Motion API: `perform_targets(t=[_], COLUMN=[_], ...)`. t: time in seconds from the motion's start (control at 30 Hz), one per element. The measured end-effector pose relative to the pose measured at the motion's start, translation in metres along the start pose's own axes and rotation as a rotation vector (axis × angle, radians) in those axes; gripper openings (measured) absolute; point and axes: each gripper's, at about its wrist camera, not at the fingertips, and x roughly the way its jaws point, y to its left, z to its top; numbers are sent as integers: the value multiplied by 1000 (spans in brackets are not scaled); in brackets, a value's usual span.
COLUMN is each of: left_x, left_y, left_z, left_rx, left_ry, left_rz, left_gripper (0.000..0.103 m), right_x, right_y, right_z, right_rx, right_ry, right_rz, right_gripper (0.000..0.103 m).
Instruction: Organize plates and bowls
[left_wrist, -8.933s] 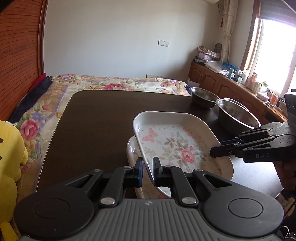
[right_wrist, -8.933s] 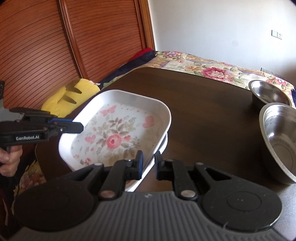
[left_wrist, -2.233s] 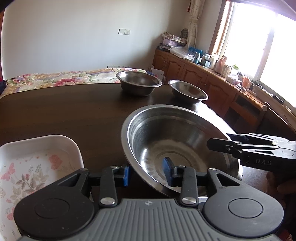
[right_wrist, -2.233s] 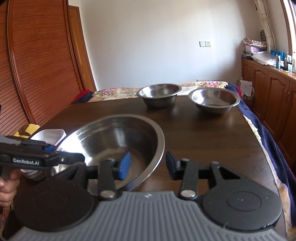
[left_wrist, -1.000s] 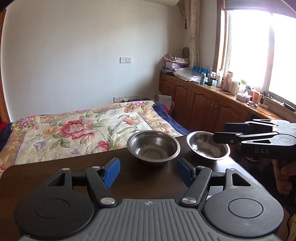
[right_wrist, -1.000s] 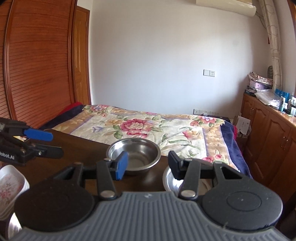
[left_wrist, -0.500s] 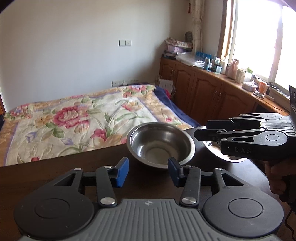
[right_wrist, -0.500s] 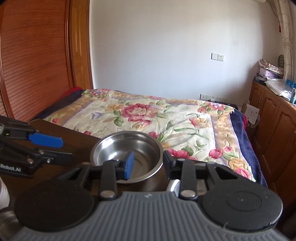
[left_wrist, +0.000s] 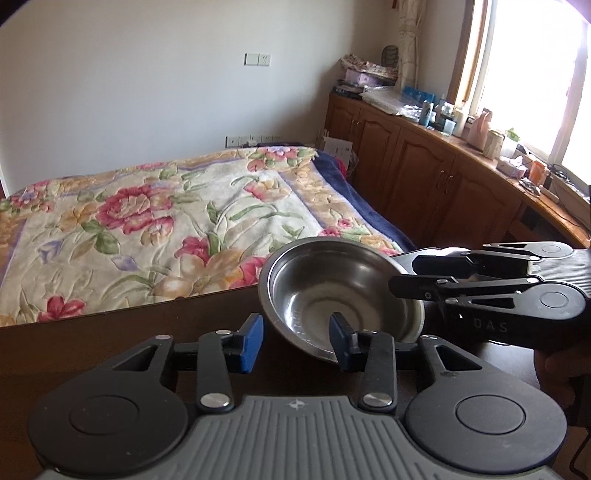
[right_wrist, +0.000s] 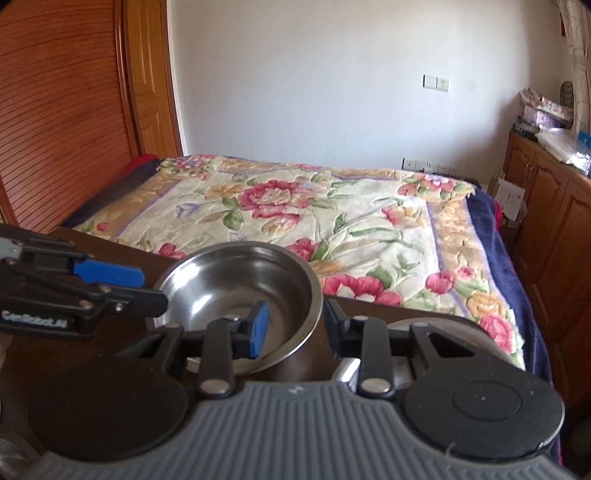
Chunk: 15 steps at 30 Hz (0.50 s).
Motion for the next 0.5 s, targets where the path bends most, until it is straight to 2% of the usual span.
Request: perform_targets(t=[0.2, 0.5], left_x=[10, 21], left_y=[3, 10], left_z=[-1, -4], left_rx=[-6, -35], left_ry=[16, 30], left_rz=[-2, -7], left_gripper=[34, 30], right_x=[6, 15], right_y=[1, 4], right_z=[0, -2], right_rx=[-1, 1], right_ry=[23, 61], right_rz=[3, 19], right_gripper=[33, 26])
